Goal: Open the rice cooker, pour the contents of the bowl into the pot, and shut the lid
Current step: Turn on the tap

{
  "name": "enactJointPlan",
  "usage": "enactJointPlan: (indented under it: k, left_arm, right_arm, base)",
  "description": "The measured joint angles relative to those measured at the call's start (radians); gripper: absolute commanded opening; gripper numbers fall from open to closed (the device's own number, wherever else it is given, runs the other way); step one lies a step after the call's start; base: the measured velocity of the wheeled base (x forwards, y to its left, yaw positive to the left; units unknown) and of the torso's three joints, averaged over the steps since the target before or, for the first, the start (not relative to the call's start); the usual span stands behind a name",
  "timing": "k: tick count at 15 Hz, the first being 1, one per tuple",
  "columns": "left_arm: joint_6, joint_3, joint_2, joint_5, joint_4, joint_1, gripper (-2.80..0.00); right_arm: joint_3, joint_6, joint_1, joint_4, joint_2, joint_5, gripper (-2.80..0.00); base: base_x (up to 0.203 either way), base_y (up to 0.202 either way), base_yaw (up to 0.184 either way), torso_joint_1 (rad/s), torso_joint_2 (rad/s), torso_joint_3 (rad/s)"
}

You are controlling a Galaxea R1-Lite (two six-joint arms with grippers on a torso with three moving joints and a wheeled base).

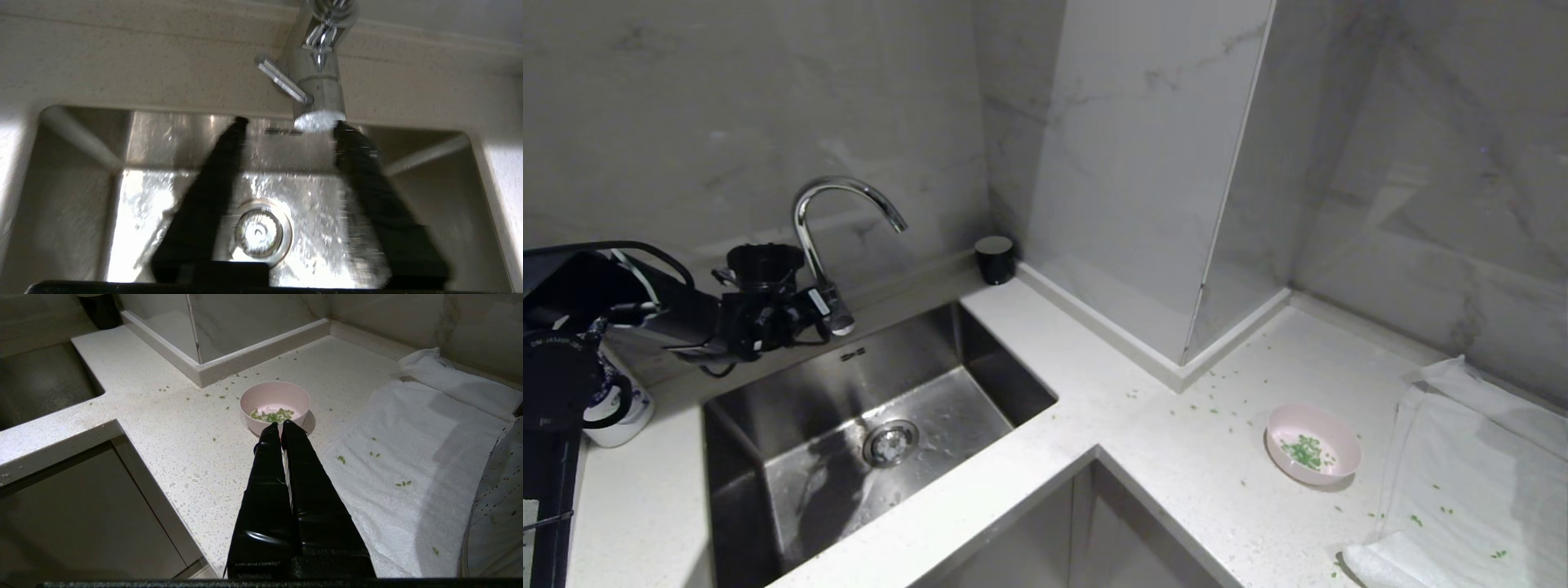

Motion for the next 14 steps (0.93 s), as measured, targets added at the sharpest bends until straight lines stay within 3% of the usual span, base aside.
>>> enactJointPlan:
  k: [3,6,10,14]
  left_arm:
    - [-0.005,-0.060,0.063,0.006,-0.004,-0.001,0.00]
    - [-0.038,-0.139,0.133,0.079,-0.007,-0.007,0.00]
    - [-0.061,-0.188,0.182,0.092,-0.008,0.005,0.00]
    - [-0.107,-0.272,0.228,0.154,-0.009,0.010,0.00]
  right_arm:
    - [0.000,0.000,0.000,0.000,0.000,0.000,-2.80]
    - [0.000,0.000,0.000,0.000,0.000,0.000,-2.80]
    - [0.000,0.000,0.000,0.000,0.000,0.000,-2.80]
    - [0.000,0.000,0.000,0.000,0.000,0.000,-2.80]
  base:
    - [0.000,0.000,0.000,0.000,0.00,0.000]
    - [0.000,0.000,0.000,0.000,0.00,0.000]
    - [0.000,0.000,0.000,0.000,0.00,0.000]
    - [0.000,0.000,0.000,0.000,0.00,0.000]
